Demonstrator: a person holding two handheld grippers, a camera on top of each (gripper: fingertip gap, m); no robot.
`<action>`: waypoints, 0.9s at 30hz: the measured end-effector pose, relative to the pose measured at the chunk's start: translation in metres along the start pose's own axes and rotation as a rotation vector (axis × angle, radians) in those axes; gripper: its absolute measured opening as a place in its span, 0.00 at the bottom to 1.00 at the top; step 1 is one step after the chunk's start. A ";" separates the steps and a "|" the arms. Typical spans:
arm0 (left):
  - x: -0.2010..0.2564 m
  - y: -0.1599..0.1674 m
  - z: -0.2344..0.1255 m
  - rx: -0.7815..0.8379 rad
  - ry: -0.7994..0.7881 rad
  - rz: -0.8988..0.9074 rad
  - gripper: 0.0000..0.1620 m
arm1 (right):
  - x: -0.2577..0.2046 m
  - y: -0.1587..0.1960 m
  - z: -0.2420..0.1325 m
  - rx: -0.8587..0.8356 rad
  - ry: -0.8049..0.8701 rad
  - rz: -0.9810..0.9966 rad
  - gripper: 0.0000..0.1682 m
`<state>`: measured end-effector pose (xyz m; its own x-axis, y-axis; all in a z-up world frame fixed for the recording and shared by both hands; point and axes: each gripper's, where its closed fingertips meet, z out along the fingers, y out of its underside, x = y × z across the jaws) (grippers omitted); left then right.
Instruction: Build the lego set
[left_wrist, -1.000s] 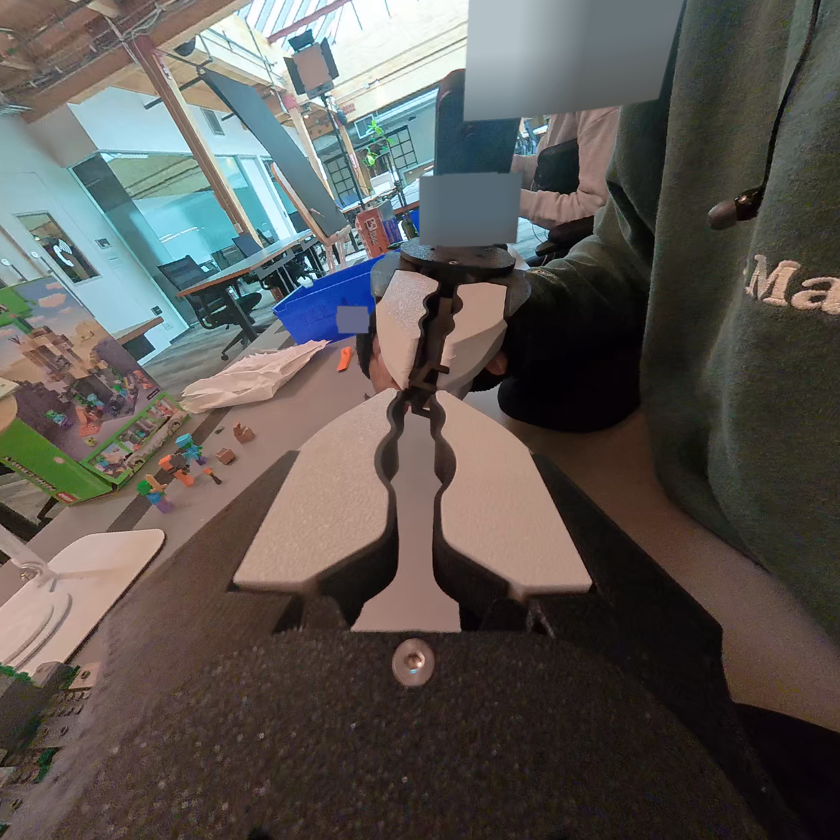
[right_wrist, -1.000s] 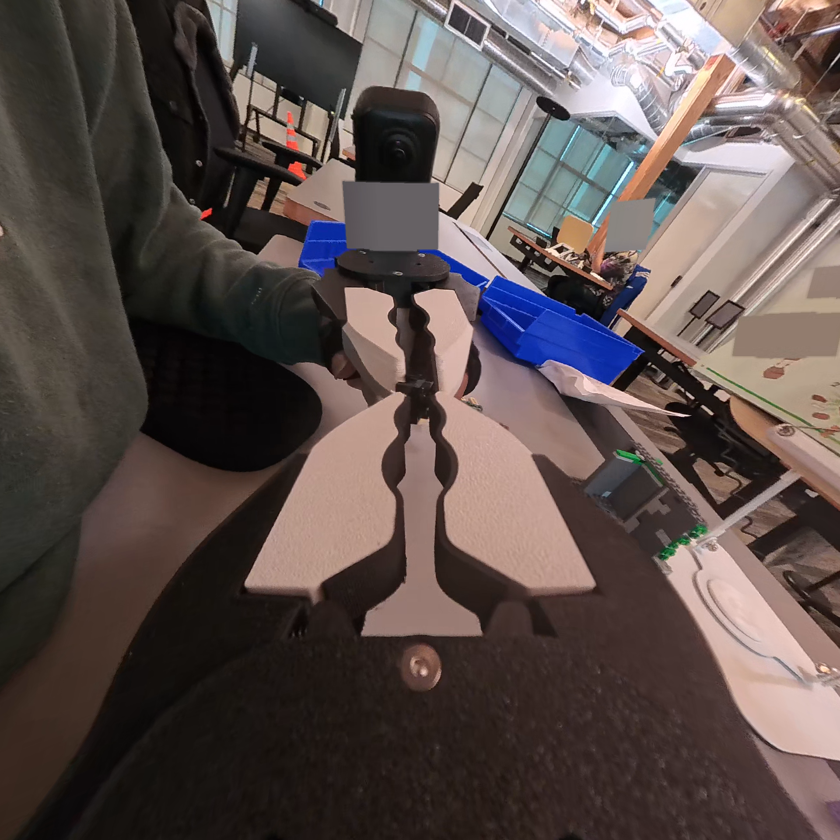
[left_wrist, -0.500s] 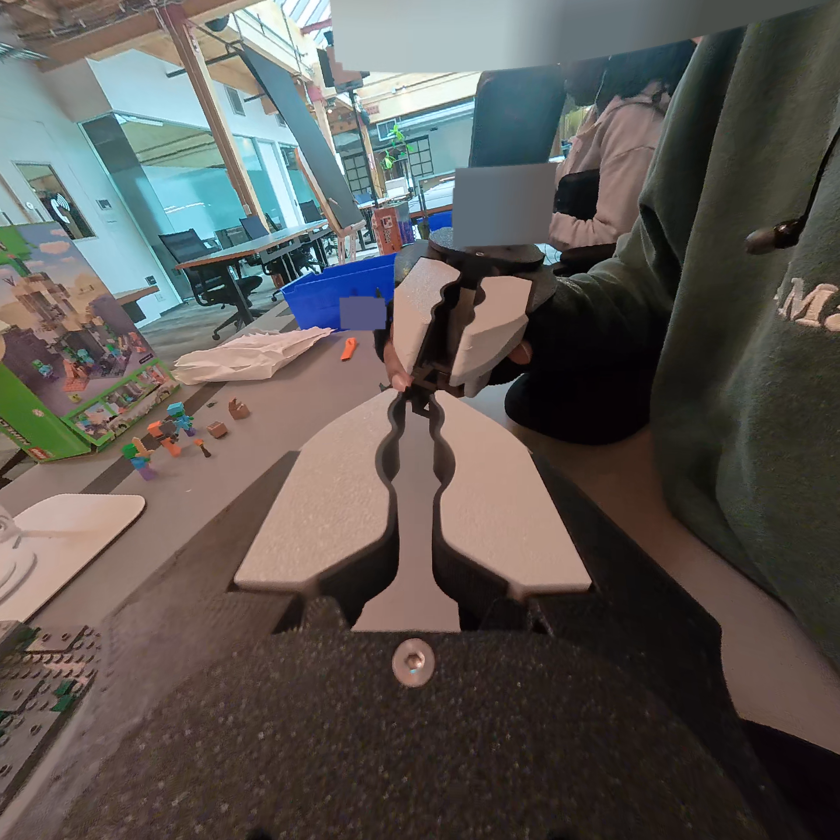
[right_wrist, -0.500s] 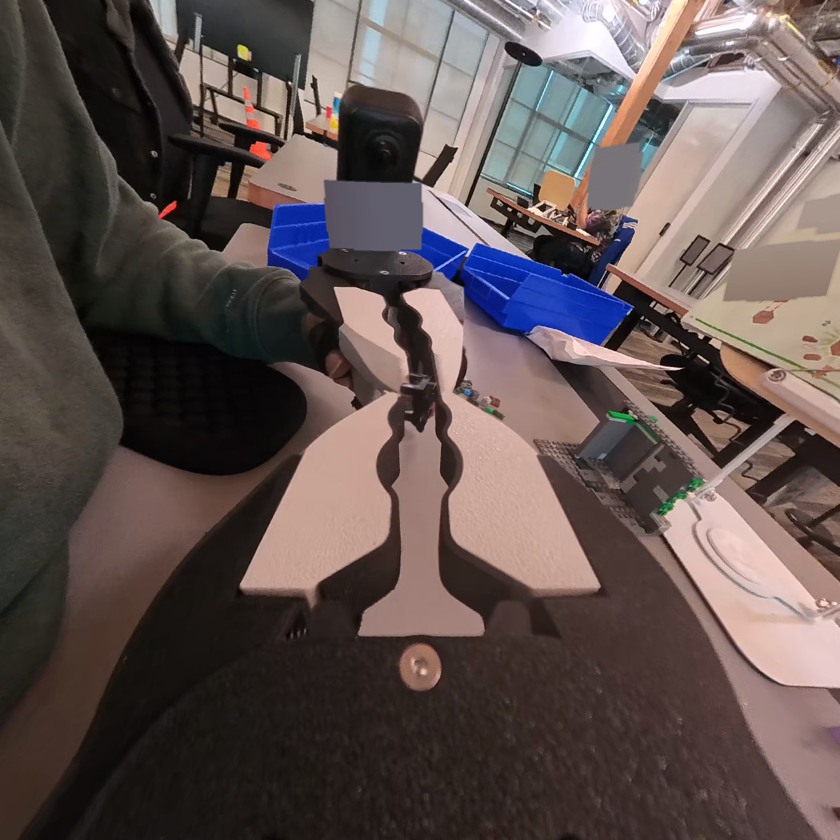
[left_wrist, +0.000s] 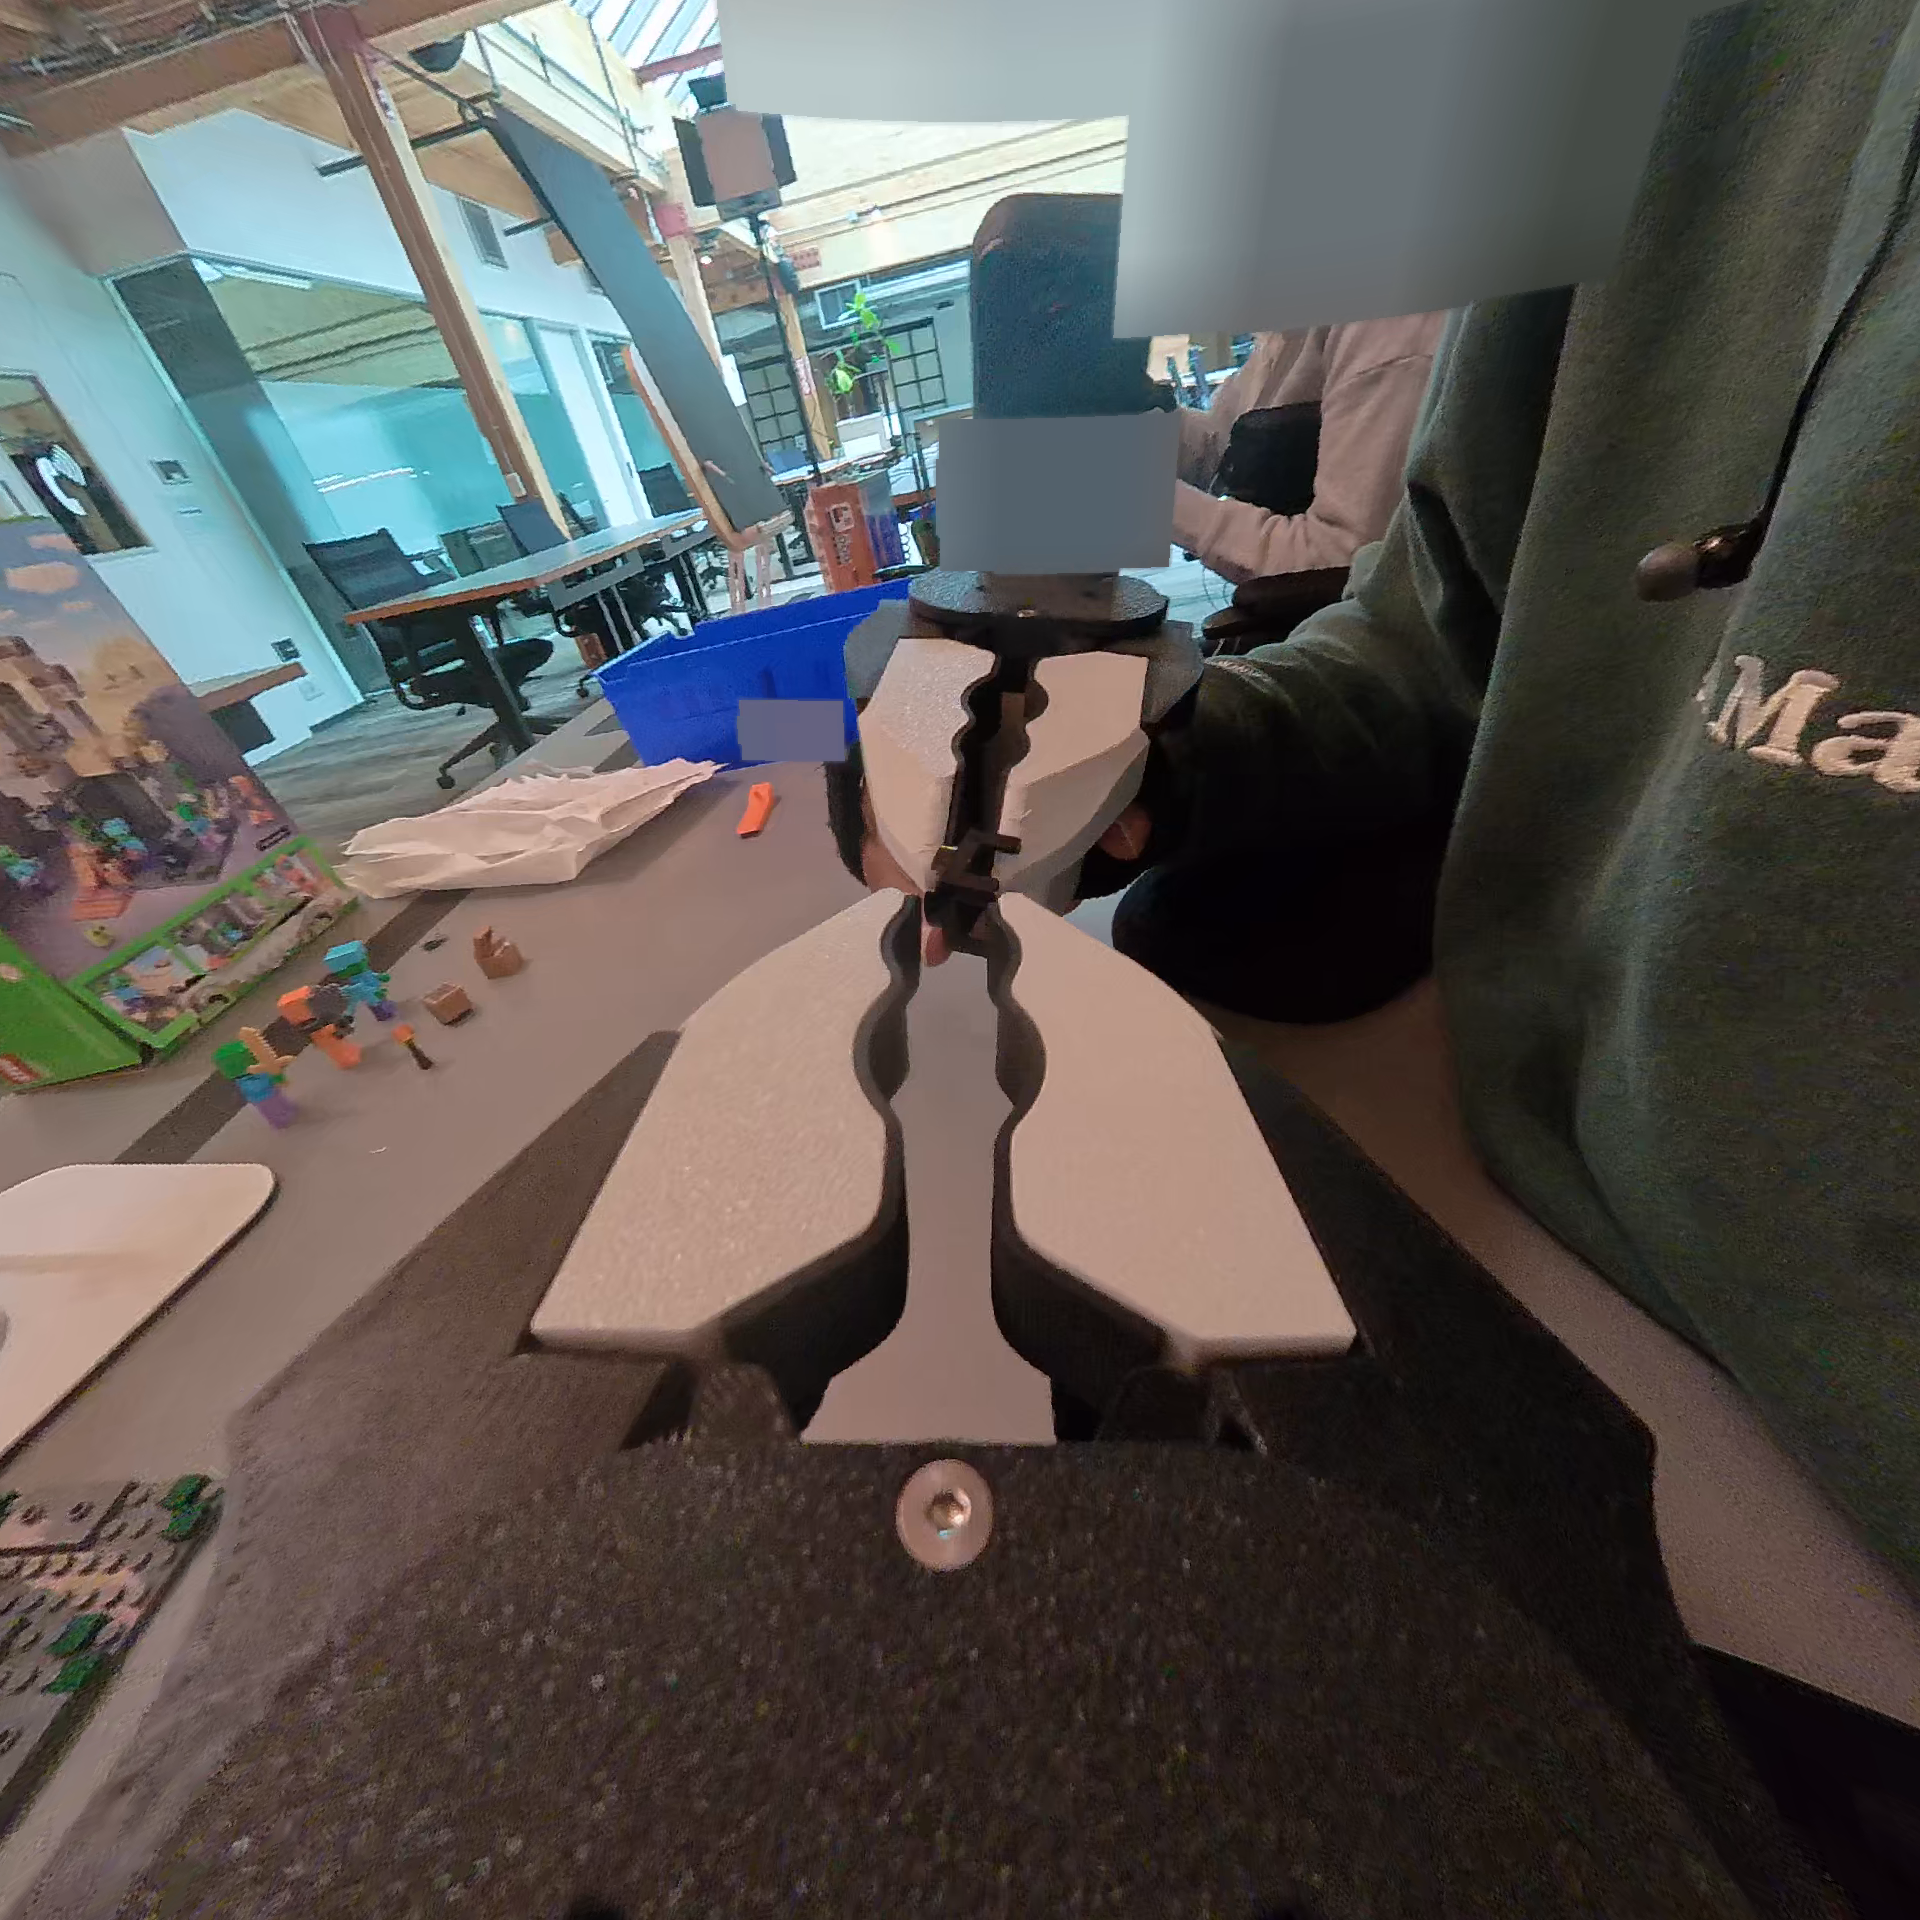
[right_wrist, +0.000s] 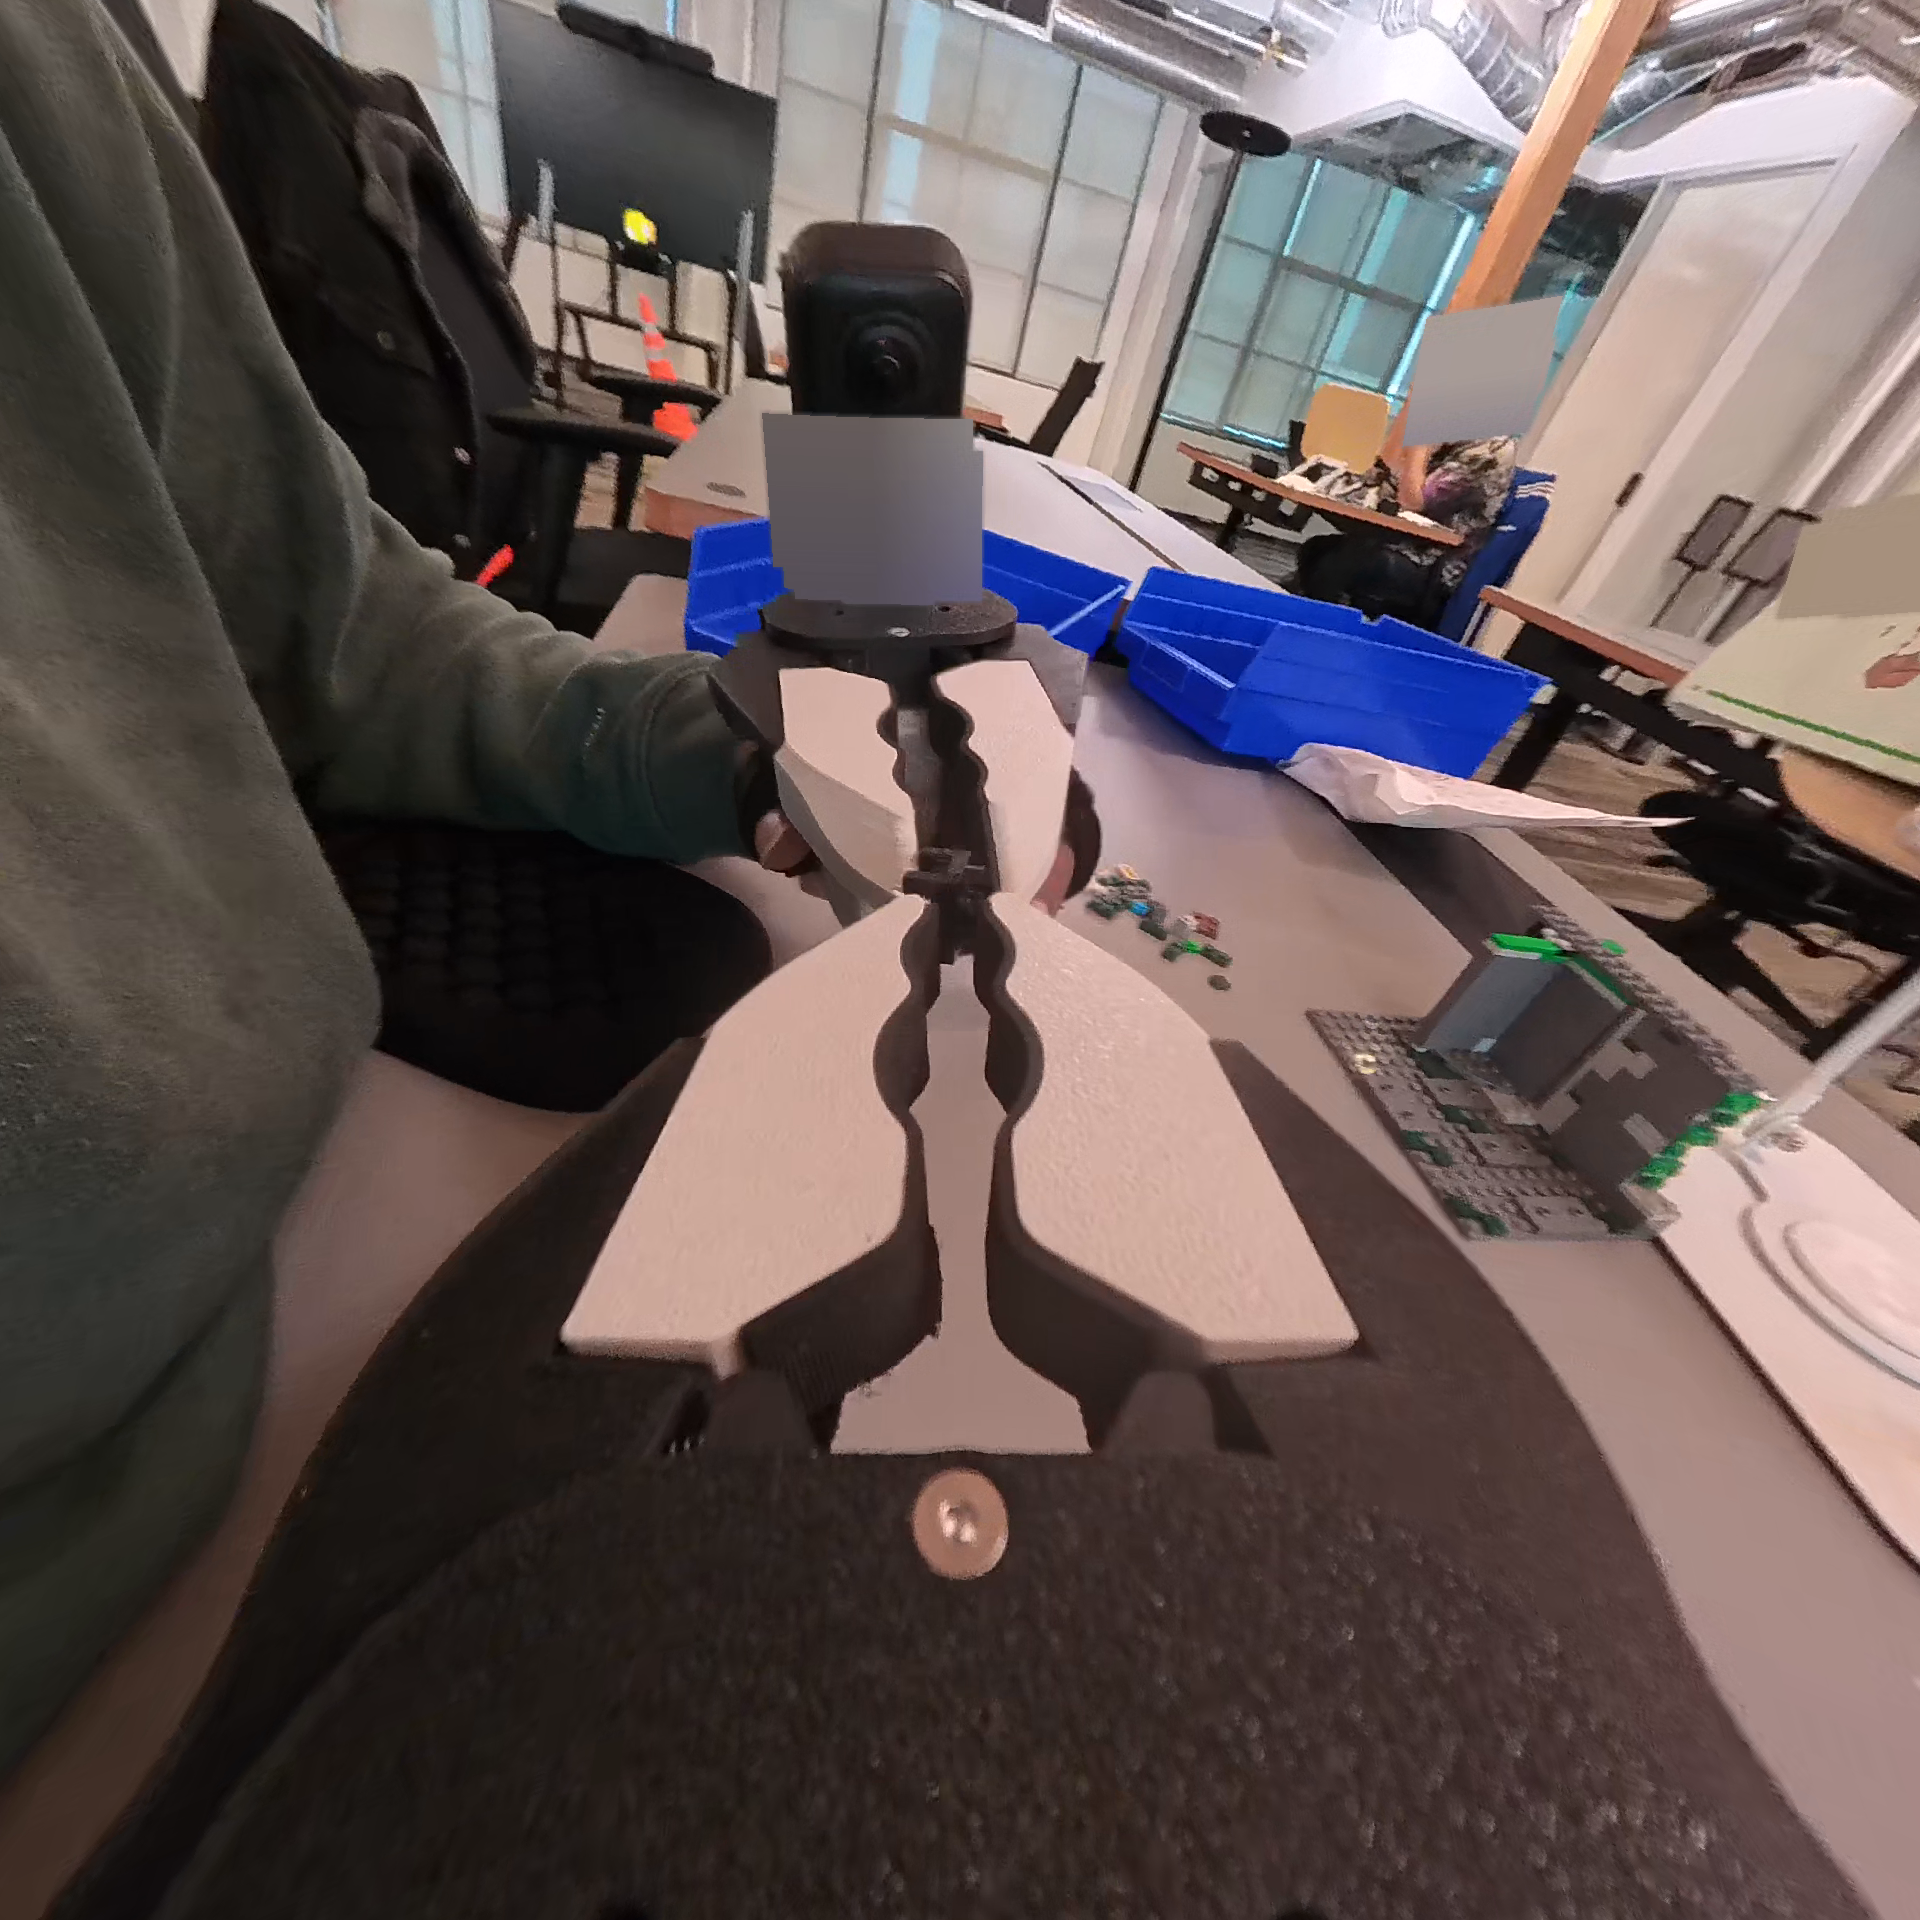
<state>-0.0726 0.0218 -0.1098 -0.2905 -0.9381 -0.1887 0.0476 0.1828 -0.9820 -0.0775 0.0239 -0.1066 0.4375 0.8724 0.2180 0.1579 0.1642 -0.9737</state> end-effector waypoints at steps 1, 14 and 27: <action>0.001 0.000 0.000 0.001 0.007 -0.007 0.07 | -0.001 0.000 0.000 0.009 -0.014 0.018 0.03; 0.018 -0.006 -0.001 0.044 0.141 -0.095 0.04 | -0.018 -0.005 -0.005 0.125 -0.205 0.179 0.03; 0.028 -0.012 -0.001 0.008 0.177 -0.039 0.04 | -0.028 -0.012 -0.007 0.175 -0.216 0.050 0.03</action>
<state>-0.0828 -0.0067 -0.1034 -0.4556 -0.8779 -0.1472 0.0410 0.1445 -0.9887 -0.0857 -0.0057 -0.1001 0.2395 0.9561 0.1689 -0.0221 0.1793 -0.9835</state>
